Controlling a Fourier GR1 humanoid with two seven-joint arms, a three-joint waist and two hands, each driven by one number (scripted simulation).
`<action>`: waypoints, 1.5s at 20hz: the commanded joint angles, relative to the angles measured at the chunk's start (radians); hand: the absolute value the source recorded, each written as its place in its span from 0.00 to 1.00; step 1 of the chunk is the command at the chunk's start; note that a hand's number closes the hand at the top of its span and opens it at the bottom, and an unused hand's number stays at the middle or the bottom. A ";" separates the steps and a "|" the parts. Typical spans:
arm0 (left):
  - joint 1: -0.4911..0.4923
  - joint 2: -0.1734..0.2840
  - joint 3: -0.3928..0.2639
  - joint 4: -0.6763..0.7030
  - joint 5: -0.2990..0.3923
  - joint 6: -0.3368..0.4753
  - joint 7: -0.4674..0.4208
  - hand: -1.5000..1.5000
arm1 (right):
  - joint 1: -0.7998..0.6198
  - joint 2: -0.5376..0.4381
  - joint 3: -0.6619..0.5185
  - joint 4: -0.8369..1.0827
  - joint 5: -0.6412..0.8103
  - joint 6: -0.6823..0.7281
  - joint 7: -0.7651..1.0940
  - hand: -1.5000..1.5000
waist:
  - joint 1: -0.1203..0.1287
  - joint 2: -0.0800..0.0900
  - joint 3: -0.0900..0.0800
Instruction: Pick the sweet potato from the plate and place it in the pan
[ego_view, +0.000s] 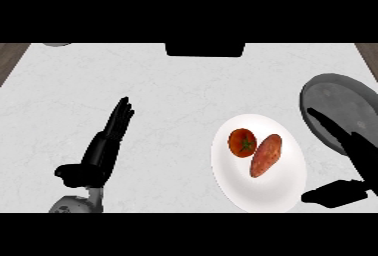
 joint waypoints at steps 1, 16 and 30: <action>-0.005 0.008 0.017 0.002 0.005 -0.020 -0.004 0.50 | -0.103 0.014 0.116 0.106 0.086 0.079 0.070 0.00 | 0.000 0.000 0.001; 0.108 -0.044 0.057 -0.059 -0.051 -0.068 -0.022 0.50 | -0.164 0.259 0.096 0.251 0.303 0.180 0.136 0.00 | -0.020 -0.004 0.001; 0.058 -0.111 0.069 -0.106 -0.123 -0.062 0.077 0.50 | -0.215 0.413 0.029 0.492 0.440 0.134 -0.004 0.00 | -0.019 -0.003 0.001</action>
